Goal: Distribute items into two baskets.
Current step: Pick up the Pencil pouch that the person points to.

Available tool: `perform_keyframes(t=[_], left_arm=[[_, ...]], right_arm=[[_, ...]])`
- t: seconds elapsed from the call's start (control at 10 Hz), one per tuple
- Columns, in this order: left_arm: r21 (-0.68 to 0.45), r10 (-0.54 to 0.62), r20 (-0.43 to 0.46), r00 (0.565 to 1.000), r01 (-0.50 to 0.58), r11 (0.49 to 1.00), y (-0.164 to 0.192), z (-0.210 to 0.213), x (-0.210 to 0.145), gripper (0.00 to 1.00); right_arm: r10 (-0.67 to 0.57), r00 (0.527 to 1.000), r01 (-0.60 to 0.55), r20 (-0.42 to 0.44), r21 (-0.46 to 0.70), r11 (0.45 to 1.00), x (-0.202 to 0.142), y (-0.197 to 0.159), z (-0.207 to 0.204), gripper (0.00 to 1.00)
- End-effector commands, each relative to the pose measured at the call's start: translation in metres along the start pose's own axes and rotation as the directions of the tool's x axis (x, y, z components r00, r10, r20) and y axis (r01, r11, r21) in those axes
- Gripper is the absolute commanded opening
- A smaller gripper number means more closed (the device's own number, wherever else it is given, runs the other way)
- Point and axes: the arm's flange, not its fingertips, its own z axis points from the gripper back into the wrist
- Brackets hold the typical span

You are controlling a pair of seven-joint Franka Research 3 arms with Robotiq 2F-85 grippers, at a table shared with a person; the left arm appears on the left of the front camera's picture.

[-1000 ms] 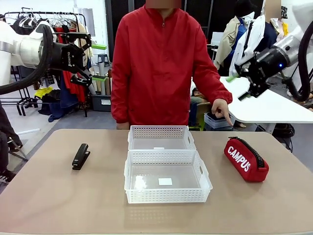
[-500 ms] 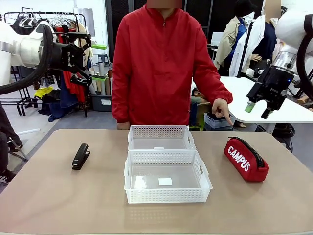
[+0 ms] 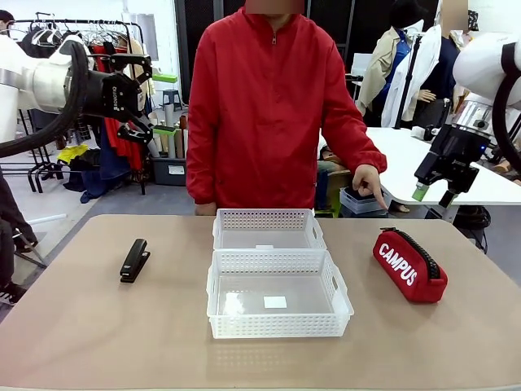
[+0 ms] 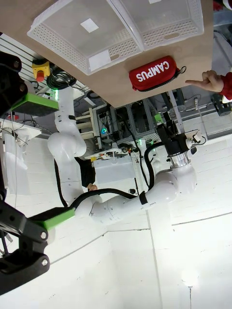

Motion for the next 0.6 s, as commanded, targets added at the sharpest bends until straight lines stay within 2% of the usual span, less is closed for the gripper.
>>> perform_keyframes(t=[0.0,0.2,0.4,0.5], left_arm=[[-0.002,0.004,0.001,1.0,-0.004,1.0,-0.001,0.001,0.0,1.0],[-0.002,0.004,0.001,1.0,-0.004,1.0,-0.001,0.001,0.0,1.0],[-0.002,0.004,0.001,1.0,-0.004,1.0,-0.001,0.001,0.0,1.0],[-0.002,0.004,0.001,1.0,-0.004,1.0,-0.001,0.001,0.0,1.0]], right_arm=[[-0.002,1.0,0.002,0.007,-0.003,1.0,0.001,-0.001,0.0,1.0],[-0.003,1.0,-0.001,-0.017,-0.227,0.974,0.0,0.005,-0.049,1.0],[-0.012,1.0,0.013,0.004,-0.286,0.958,-0.002,0.011,-0.078,1.0],[-0.021,0.999,0.028,0.027,-0.272,0.962,-0.007,0.012,-0.093,1.0]])
